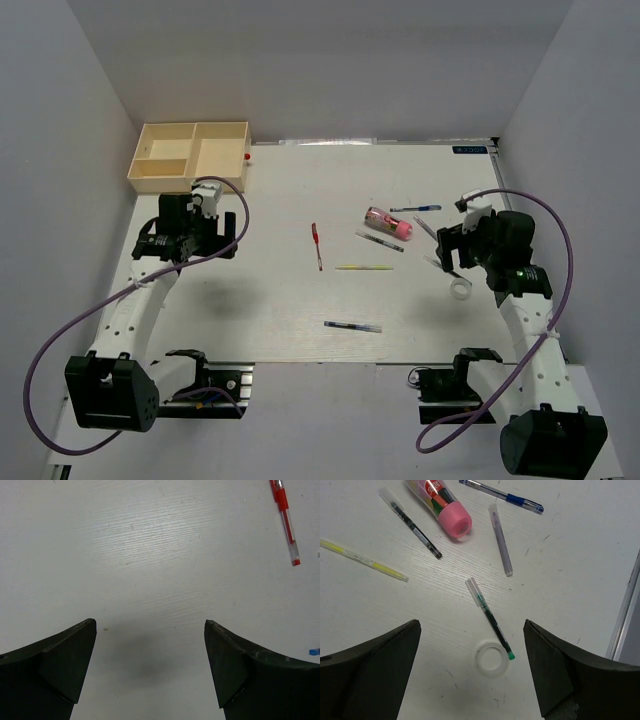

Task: Sort the stationery into containers
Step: Pick up the stationery from the center of the board.

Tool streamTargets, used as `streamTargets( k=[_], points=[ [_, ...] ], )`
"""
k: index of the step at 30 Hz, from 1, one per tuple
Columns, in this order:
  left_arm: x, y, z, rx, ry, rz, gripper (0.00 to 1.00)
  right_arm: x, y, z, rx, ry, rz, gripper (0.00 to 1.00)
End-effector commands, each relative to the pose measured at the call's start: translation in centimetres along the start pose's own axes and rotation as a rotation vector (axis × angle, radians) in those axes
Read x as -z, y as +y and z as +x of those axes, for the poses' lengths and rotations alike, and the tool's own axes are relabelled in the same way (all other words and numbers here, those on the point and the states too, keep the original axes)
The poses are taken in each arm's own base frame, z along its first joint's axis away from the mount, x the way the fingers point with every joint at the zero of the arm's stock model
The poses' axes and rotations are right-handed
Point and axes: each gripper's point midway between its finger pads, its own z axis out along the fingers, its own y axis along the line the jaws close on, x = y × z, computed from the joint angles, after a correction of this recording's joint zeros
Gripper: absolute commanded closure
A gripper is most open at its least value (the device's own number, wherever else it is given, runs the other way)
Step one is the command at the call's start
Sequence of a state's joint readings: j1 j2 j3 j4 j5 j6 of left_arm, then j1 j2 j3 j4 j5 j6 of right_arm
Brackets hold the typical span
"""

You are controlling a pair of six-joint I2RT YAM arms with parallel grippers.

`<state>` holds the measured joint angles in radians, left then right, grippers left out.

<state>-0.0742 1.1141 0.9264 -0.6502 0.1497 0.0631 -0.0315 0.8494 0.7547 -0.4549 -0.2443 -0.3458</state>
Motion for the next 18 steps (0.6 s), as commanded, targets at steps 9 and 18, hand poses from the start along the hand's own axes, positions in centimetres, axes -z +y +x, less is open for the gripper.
streamTargets(
  k=[9,18],
  points=[
    [2.7,-3.8,-2.8,-0.122,-0.124,0.220,0.02,-1.6,1.8,-0.9,0.044,-0.007,-0.155,0.20],
    [2.7,-5.0,-4.2,-0.161,-0.158,0.291,0.07,-6.1,3.1,-4.2,0.162,0.015,-0.309,0.28]
  ],
)
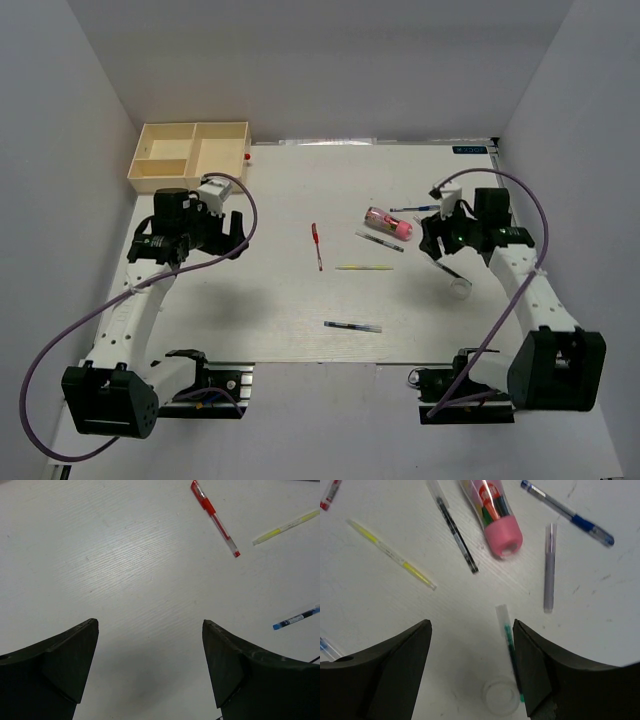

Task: Sort the stationery into containers
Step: Pick up the stationery from the center of the board.

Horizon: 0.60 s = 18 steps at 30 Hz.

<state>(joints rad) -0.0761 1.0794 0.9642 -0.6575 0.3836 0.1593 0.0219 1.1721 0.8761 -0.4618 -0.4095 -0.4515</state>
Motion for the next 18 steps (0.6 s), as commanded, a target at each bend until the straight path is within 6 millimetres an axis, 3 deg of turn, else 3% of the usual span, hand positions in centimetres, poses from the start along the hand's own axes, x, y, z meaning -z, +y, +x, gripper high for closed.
streamTargets(
  k=[1,4,7,8,10,18],
  points=[
    [0.3,-1.2,-2.3,-0.051,-0.065,0.071,0.06,-1.0,-0.3,-4.9,0.124,-0.075,-0.035,0.29],
    [-0.3,-1.5,-2.3,-0.042,-0.051,0.106,0.07,-4.2,0.6,-6.3,0.175,-0.037,-0.077,0.29],
    [-0.7,-1.5,-2.2,-0.037,-0.040,0.119,0.07,-6.1,-0.5,-7.5,0.199,-0.027,-0.043,0.29],
    [-0.8,-1.5,-2.1,-0.035,-0.037,0.122,0.07,-7.7,-0.8,-6.5,0.191,0.020,-0.048,0.29],
    [-1.1,-1.8,-1.8,-0.036,-0.025,0.135,0.07,-9.5,-1.6,-6.6,0.203,0.055,-0.052,0.33],
    [-2.0,-1.4,-0.5,-0.025,0.011,0.127,0.07,-13.5,-3.3,-7.2,0.243,0.090,-0.049,0.30]
  ],
)
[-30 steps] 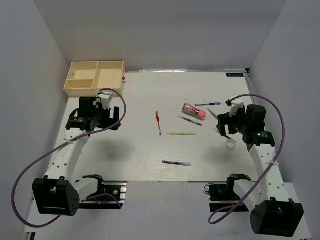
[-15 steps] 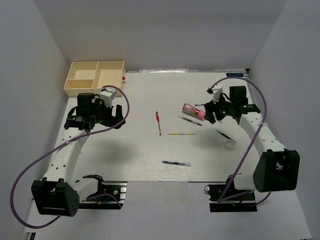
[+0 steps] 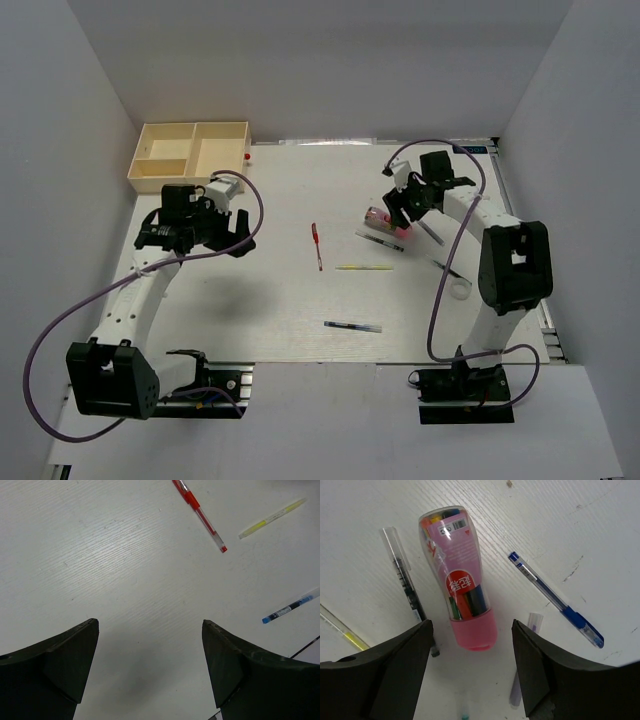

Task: Sort the stationery into containers
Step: Pick up the stationery from the center of the board.

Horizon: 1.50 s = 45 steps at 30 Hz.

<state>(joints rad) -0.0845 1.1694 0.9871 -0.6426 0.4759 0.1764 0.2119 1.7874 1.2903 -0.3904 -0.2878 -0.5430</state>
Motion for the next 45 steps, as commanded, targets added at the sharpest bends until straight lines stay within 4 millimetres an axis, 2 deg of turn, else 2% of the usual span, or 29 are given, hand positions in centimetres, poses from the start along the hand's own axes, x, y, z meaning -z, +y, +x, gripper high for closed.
streamTargets(
  k=[1,3,12,21,28,38,44,45],
  points=[
    [-0.2,-0.3,-0.6,-0.025,-0.022,0.022,0.07,-0.3,-1.6,-2.7,0.075,-0.045,0.033,0.30],
    [-0.4,-0.3,-0.7,-0.024,-0.021,0.027,0.07,-0.7,-1.2,-2.9,0.080,-0.035,0.009,0.29],
    [-0.9,1.6,-1.2,0.000,-0.025,-0.050,0.07,-2.9,1.0,0.0,0.114,0.043,-0.070,0.38],
    [-1.3,0.9,-2.4,0.030,-0.033,-0.004,0.07,-4.1,1.6,1.9,0.151,0.088,-0.093,0.39],
    [-1.3,1.0,-2.3,0.029,-0.029,-0.011,0.07,-4.7,2.4,3.2,0.180,0.119,-0.106,0.49],
    [-1.1,0.6,-2.7,0.037,-0.055,0.003,0.07,-5.1,3.0,5.0,0.196,0.163,-0.095,0.45],
    [-0.9,0.5,-3.0,0.031,-0.067,0.006,0.07,-5.3,2.9,5.0,0.190,0.173,-0.088,0.45],
    [-1.0,0.4,-2.9,0.024,-0.066,0.012,0.07,-5.4,3.0,4.8,0.194,0.171,-0.090,0.56]
  ],
)
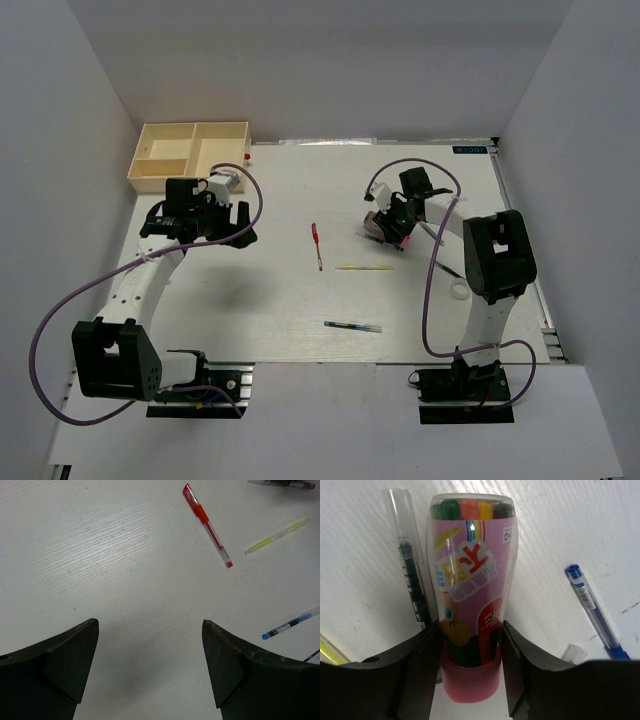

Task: Sort the stationery into containers
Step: Pick up the stationery from the center of the board.

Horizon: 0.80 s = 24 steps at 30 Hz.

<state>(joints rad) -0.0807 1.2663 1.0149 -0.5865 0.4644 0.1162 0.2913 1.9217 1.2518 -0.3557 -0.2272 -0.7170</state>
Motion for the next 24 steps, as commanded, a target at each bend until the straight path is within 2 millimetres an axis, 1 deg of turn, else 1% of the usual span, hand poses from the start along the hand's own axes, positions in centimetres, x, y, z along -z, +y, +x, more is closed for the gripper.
streamTargets(
  k=[1,3,4,6,7,8,9,10,11,12,13,14,15,16,17,18,19,20,21,22,24],
  points=[
    [1.1,-1.0,-2.3,-0.050,-0.084,0.030,0.07,-0.4,0.5,0.8,-0.005,0.035,-0.017,0.63],
    [1.2,-1.2,-2.3,-0.078,-0.100,0.037,0.09,-0.1,0.7,0.4,-0.008,0.025,-0.029,0.74],
    [1.3,-1.2,-2.4,-0.091,-0.112,0.036,0.10,0.2,0.5,-0.3,-0.008,0.013,-0.028,0.82],
    [1.9,-1.4,-2.9,-0.130,-0.168,0.030,0.10,0.9,0.7,-1.1,-0.021,-0.002,-0.043,0.85],
    [2.2,-1.6,-3.2,-0.142,-0.188,0.031,0.10,1.5,0.2,-2.3,-0.023,-0.026,-0.035,0.86],
    [2.7,-1.9,-3.9,-0.170,-0.227,0.031,0.10,2.3,0.2,-2.8,-0.028,-0.034,-0.038,0.86],
    [3.0,-2.4,-4.0,-0.205,-0.242,0.055,0.11,2.7,0.3,-3.5,-0.032,-0.052,-0.051,0.90],
    [3.3,-2.8,-4.3,-0.237,-0.254,0.071,0.12,3.8,-0.2,-5.2,-0.031,-0.086,-0.047,0.93],
    [3.9,-3.3,-4.9,-0.306,-0.281,0.087,0.12,4.4,0.5,-5.3,-0.051,-0.071,-0.084,0.96],
    [4.3,-3.7,-5.3,-0.345,-0.298,0.102,0.12,5.1,1.2,-6.5,-0.059,-0.102,-0.124,1.00],
    [4.6,-4.3,-5.6,-0.388,-0.314,0.120,0.13,6.3,1.7,-7.6,-0.095,-0.112,-0.154,1.00],
    [5.0,-4.6,-6.5,-0.479,-0.333,0.119,0.13,7.0,3.0,-8.6,-0.121,-0.151,-0.221,1.00],
    [5.0,-4.6,-6.2,-0.509,-0.309,0.126,0.15,7.5,3.9,-9.1,-0.142,-0.164,-0.260,1.00],
    [5.1,-4.7,-6.6,-0.595,-0.307,0.120,0.16,8.3,5.8,-9.6,-0.176,-0.179,-0.327,1.00],
    [5.0,-5.0,-6.8,-0.647,-0.308,0.119,0.16,8.6,6.7,-9.7,-0.197,-0.184,-0.358,1.00],
    [5.4,-5.2,-7.0,-0.708,-0.321,0.113,0.16,8.7,8.3,-10.2,-0.198,-0.189,-0.403,1.00],
    [5.3,-5.2,-6.9,-0.761,-0.317,0.099,0.16,9.1,9.5,-10.2,-0.222,-0.179,-0.448,1.00],
    [5.4,-5.2,-7.2,-0.863,-0.327,0.084,0.16,9.5,10.7,-10.6,-0.255,-0.191,-0.510,1.00],
    [5.4,-6.1,-6.9,-0.925,-0.325,0.098,0.15,9.7,12.0,-10.9,-0.266,-0.186,-0.560,1.00],
    [5.3,-6.2,-7.1,-1.024,-0.327,0.088,0.15,9.9,12.9,-10.9,-0.304,-0.174,-0.606,1.00],
    [5.0,-8.1,-6.6,-1.122,-0.339,0.128,0.15,10.3,14.6,-11.4,-0.331,-0.189,-0.687,1.00]
  ],
)
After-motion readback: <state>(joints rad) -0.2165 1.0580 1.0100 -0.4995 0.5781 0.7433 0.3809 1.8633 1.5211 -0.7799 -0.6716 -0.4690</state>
